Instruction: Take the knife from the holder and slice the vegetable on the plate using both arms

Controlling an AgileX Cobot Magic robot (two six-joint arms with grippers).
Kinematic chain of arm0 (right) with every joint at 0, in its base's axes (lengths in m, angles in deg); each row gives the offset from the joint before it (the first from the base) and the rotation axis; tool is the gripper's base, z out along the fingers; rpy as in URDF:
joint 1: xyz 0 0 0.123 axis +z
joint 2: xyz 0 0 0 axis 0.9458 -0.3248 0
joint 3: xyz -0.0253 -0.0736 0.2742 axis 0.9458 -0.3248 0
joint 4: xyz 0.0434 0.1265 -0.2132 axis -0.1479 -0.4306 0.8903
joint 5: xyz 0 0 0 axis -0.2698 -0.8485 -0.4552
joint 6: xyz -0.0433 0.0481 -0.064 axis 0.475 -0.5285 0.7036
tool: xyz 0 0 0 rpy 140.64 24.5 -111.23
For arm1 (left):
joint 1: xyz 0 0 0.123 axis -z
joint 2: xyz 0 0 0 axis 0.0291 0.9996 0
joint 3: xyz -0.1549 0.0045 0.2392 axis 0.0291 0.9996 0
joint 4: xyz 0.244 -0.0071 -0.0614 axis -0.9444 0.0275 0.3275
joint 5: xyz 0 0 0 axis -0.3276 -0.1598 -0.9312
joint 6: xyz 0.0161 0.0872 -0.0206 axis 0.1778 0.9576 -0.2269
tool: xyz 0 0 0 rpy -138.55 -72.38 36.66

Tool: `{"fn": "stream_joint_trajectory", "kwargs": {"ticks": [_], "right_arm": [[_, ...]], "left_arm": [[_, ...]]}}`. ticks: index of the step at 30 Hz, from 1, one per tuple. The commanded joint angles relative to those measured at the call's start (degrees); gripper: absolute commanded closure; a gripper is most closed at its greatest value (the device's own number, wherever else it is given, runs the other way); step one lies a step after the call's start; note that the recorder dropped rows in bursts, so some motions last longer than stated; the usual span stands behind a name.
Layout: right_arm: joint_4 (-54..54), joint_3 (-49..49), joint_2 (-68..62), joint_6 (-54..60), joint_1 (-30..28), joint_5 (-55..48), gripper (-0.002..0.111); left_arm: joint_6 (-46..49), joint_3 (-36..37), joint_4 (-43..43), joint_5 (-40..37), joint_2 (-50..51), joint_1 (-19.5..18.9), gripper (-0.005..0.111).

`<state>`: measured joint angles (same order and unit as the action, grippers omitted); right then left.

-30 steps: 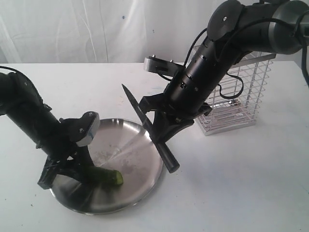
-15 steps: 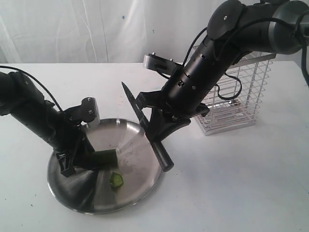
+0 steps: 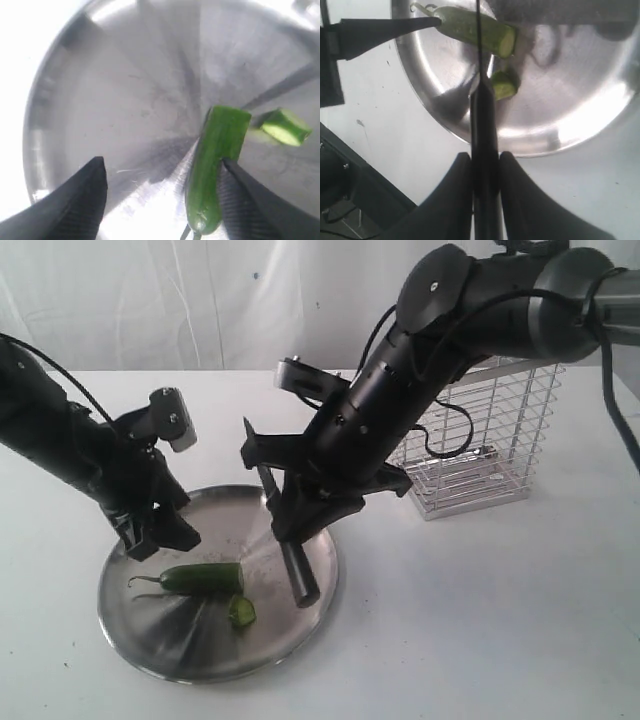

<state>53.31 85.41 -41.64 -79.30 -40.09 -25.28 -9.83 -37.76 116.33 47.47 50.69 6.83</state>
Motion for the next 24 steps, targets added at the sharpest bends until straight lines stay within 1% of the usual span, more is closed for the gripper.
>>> {"fn": "stream_joint_trajectory", "kwargs": {"ticks": [1, 3, 5, 6, 7, 9, 10, 11, 14, 17, 20, 24], "right_arm": [[3.23, -0.06, 0.41, -9.6, 4.47, 3.5, 0.108], [6.52, -0.06, 0.41, -15.79, 7.24, 3.76, 0.108], [10.92, -0.06, 0.41, -22.66, 10.69, 4.51, 0.108], [12.93, -0.06, 0.41, -26.3, 12.53, 5.14, 0.108], [13.96, -0.06, 0.41, -28.7, 13.94, 5.84, 0.108], [15.4, -0.06, 0.41, -33.26, 17.14, 8.14, 0.108], [15.4, -0.06, 0.41, -34.79, 18.14, 8.79, 0.108], [15.4, -0.06, 0.41, -36.41, 19.36, 9.37, 0.108], [16.33, -0.06, -0.72, -39.44, 20.62, 9.07, 0.108], [14.49, -0.06, -2.88, -40.35, 20.62, 7.98, 0.108], [13.31, -0.06, -3.26, -40.35, 21.14, 9.03, 0.108], [16.51, -0.06, -3.48, -44.57, 21.48, 9.45, 0.108]], "left_arm": [[-7.59, -0.19, -0.63, -3.89, -5.69, 0.09, 0.042], [-10.84, -0.19, -0.63, -3.89, -7.55, -0.01, 0.046], [-14.17, -0.19, -0.63, -3.49, -8.83, -0.43, 0.058], [-16.46, -0.19, -0.63, -2.5, -9.24, -0.54, 0.069], [-18.26, -0.06, -0.63, -1.53, -9.34, -0.71, 0.078], [-21.17, 0.63, -0.63, 0.52, -9.22, -1.33, 0.101], [-21.99, 1.17, -0.52, 0.95, -9.09, -1.5, 0.106], [-22.72, 1.77, -0.62, 1.27, -8.97, -1.5, 0.106], [-22.72, 3.14, 0.84, 0.89, -7.69, -1.5, 0.106], [-22.72, 4.97, 5.63, 1.15, -5.78, -1.5, 0.106], [-22.72, 6.24, 8.62, 1.67, -4.51, -1.5, 0.106], [-21.48, 6.24, 15.77, 2.04, -3.16, -1.5, 0.106]]}}
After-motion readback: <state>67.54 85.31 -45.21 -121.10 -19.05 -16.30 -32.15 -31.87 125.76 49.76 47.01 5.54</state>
